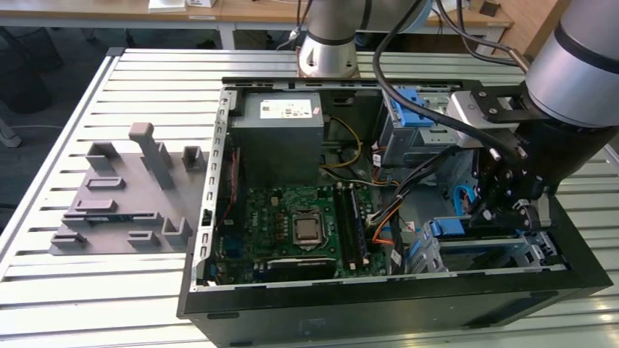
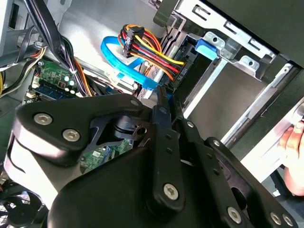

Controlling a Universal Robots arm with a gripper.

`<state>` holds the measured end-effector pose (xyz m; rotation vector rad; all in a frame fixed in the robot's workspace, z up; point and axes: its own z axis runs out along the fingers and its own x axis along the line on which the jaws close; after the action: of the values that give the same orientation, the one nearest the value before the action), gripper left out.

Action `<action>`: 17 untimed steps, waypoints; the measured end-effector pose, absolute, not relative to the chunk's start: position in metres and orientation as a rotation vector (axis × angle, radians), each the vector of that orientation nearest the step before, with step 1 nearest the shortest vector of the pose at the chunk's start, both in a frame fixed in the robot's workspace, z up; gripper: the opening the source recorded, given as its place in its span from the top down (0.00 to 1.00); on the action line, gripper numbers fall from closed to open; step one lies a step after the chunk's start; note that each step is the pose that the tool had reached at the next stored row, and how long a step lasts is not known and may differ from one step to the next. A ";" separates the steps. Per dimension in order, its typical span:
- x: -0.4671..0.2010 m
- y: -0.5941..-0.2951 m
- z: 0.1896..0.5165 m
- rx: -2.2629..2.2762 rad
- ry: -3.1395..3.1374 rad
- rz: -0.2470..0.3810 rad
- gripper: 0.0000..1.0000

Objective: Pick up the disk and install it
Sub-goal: 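Insert the second disk wire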

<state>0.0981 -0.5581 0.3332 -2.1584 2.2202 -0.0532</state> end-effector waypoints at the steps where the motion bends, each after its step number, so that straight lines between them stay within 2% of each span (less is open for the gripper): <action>1: 0.098 -0.558 0.333 -2.158 2.220 -0.053 0.84; 17: 0.098 -0.560 0.329 -2.158 2.220 -0.053 0.84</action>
<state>0.0981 -0.5598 0.3290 -2.1584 2.2202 -0.0532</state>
